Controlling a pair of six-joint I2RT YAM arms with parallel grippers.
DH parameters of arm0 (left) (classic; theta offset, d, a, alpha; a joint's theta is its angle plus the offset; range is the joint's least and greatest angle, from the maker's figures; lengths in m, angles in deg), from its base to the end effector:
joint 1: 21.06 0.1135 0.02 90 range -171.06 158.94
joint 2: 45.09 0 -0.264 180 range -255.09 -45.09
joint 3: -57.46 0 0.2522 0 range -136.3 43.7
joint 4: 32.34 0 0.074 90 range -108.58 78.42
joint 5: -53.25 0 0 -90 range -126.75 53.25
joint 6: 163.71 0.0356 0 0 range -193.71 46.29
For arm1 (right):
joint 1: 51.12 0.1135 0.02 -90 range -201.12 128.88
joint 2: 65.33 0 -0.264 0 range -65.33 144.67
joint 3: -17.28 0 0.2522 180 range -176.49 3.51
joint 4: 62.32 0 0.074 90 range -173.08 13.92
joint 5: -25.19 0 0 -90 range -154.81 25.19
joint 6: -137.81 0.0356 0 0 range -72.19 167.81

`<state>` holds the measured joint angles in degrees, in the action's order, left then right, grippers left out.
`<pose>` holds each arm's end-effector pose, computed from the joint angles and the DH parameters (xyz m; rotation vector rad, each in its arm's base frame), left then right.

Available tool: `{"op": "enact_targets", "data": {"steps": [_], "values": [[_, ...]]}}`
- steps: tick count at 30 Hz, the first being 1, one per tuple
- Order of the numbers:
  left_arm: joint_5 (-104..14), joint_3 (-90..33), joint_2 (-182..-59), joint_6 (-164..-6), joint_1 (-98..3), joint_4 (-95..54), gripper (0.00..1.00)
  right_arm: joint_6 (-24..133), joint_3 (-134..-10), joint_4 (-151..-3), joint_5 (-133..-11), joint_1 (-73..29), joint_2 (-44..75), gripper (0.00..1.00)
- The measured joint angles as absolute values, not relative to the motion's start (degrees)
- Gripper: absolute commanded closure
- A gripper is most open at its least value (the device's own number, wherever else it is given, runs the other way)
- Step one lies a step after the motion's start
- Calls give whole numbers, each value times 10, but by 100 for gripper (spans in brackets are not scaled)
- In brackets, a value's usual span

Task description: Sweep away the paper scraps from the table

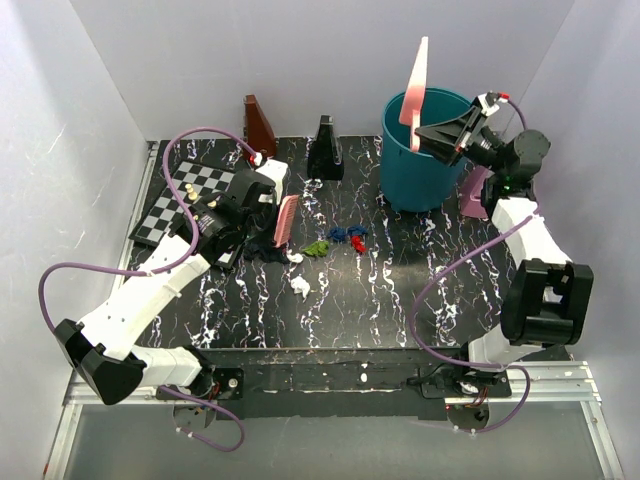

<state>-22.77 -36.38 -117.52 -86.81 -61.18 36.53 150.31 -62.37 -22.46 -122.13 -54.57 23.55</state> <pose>0.1956 -0.1535 0.3773 0.4437 2.3309 -0.1534 0.3452 0.0092 0.3845 0.2531 1.5666 1.9349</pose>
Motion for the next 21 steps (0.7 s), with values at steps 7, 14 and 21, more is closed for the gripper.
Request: {"op": "enact_targets", "data": {"steps": [7,14,21], "values": [[-237,-364,-1181,-867,-612,353,100,1184,-755,-629,-1260,-508,157,99],[-232,-369,-1208,-854,-612,350,100,797,-862,-1073,-1109,-387,87,99],[-193,-407,-1253,-837,-612,349,100,675,-703,-1251,-945,-321,3,99]]}}
